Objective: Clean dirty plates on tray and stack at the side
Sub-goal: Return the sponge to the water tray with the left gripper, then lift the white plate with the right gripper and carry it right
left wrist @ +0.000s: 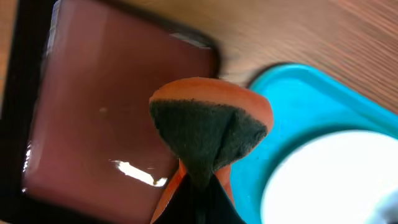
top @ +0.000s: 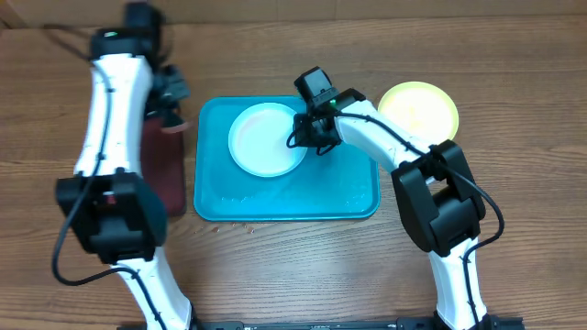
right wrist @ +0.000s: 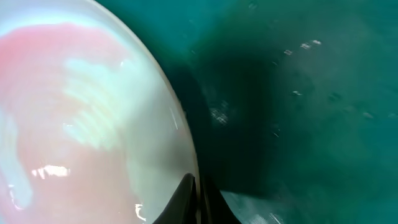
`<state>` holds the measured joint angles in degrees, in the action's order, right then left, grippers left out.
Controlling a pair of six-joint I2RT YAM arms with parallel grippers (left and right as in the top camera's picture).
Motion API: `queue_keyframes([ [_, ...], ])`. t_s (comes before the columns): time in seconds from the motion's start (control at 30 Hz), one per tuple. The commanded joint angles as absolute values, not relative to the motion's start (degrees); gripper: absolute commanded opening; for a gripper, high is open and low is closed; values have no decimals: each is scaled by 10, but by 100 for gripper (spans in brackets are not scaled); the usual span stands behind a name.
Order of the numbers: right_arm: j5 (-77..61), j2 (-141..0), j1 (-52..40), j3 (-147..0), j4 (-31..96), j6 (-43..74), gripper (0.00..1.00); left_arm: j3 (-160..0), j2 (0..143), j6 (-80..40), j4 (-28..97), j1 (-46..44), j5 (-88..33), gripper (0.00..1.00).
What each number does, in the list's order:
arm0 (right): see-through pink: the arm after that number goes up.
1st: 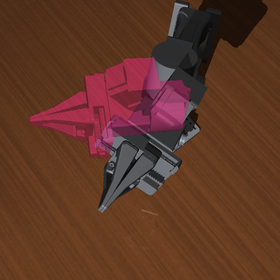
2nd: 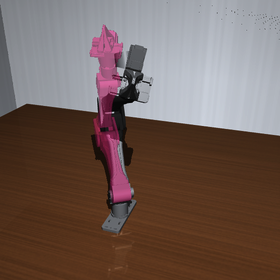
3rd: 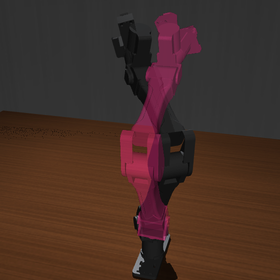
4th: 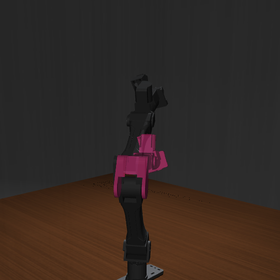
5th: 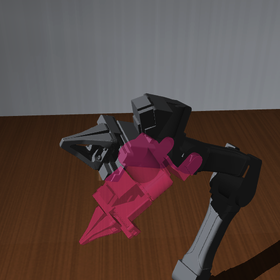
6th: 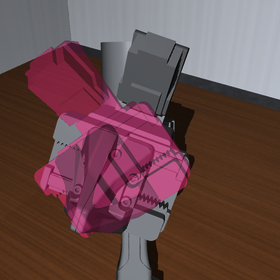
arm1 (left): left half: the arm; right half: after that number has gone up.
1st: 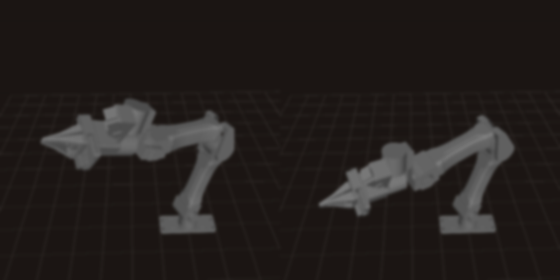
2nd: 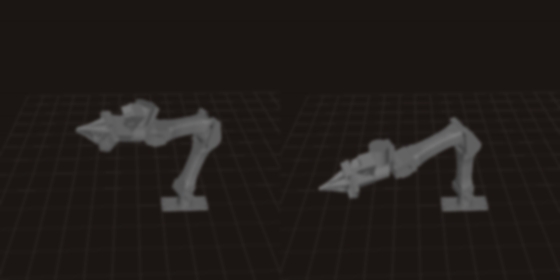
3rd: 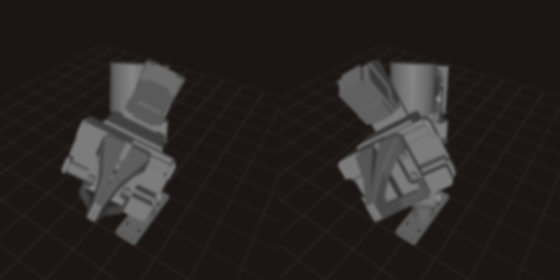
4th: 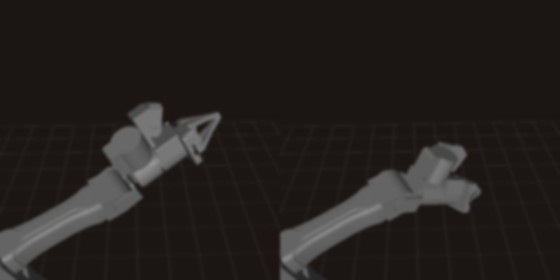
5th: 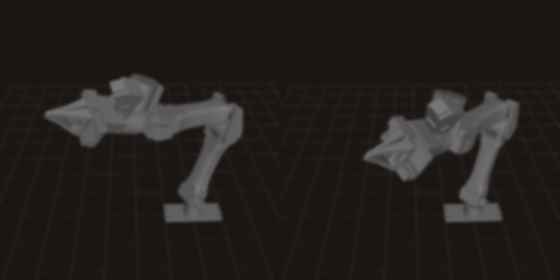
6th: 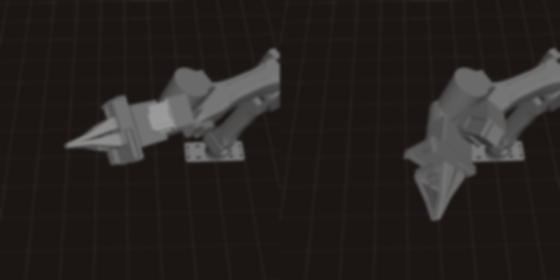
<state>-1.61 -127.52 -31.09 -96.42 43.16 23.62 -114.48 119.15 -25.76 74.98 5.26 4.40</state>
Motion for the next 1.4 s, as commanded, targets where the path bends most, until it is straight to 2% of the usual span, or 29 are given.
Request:
queue_keyframes([
  [0.0,136,-1229,-335,-981,451,217,4,-1122,1190,-248,752,85,-11,4],
  [0.2,302,-1193,-390,-1024,488,127,4,-1094,1190,-246,753,123,-11,4],
  [0.53,521,-1181,-488,-1092,498,45,4,-1081,1190,-237,747,127,-11,4],
  [0.87,731,-1181,-551,-1097,396,-156,4,-1081,1190,-237,745,127,-11,4],
  [1.03,755,-1181,-567,-1097,333,-318,4,-1081,1190,-237,745,127,-11,4],
  [1.13,776,-1181,-573,-1097,299,-368,4,-1081,1190,-237,745,127,-11,4],
  [1.27,747,-1181,-573,-1097,287,-318,4,-1081,1190,-237,745,127,-11,4],
  [1.37,612,-1181,-563,-1095,351,-217,4,-1081,1190,-232,745,127,-11,4],
])
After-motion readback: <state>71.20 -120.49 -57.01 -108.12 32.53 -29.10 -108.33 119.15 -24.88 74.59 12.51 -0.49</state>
